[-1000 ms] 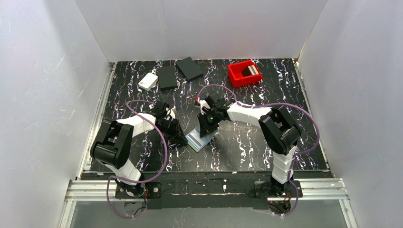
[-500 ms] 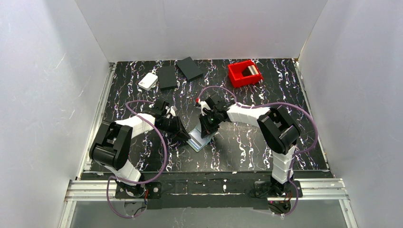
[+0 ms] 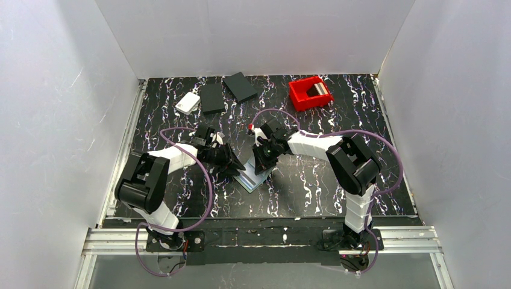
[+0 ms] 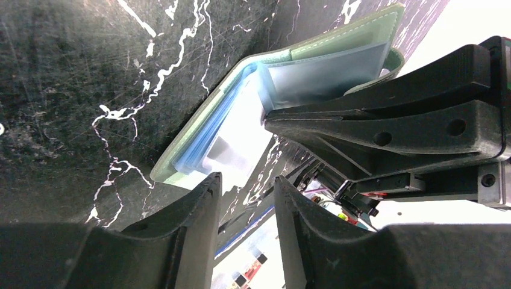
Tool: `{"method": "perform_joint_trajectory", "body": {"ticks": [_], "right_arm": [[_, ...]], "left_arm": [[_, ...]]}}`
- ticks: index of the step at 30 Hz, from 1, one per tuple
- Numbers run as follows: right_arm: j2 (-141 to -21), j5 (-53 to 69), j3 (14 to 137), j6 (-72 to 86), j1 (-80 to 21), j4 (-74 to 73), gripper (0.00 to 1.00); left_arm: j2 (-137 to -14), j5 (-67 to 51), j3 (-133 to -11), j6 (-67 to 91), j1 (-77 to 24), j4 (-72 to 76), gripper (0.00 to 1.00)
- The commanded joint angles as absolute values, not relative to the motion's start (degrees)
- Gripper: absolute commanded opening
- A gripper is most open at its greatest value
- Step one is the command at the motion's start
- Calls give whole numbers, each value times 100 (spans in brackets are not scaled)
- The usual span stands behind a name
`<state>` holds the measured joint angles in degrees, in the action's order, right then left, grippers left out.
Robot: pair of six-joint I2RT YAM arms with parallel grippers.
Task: Put the credit cards into the card holder
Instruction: Turn over the card slot in the card holder.
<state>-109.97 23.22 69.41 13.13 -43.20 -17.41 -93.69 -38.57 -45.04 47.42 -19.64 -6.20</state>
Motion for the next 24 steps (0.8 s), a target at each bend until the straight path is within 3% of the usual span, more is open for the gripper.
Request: {"method": "perform_joint_trajectory", "body": {"ticks": [1, 24], "right_arm": [[-11146, 2162, 6793, 1261, -4345, -1768, 6], [-11151, 2202, 6803, 1257, -4344, -1767, 5]], "left_arm": [[-9259, -3803, -4436, 4831, -1995, -650, 37], [-9004, -3680, -4235, 4824, -2107, -721, 47]]}}
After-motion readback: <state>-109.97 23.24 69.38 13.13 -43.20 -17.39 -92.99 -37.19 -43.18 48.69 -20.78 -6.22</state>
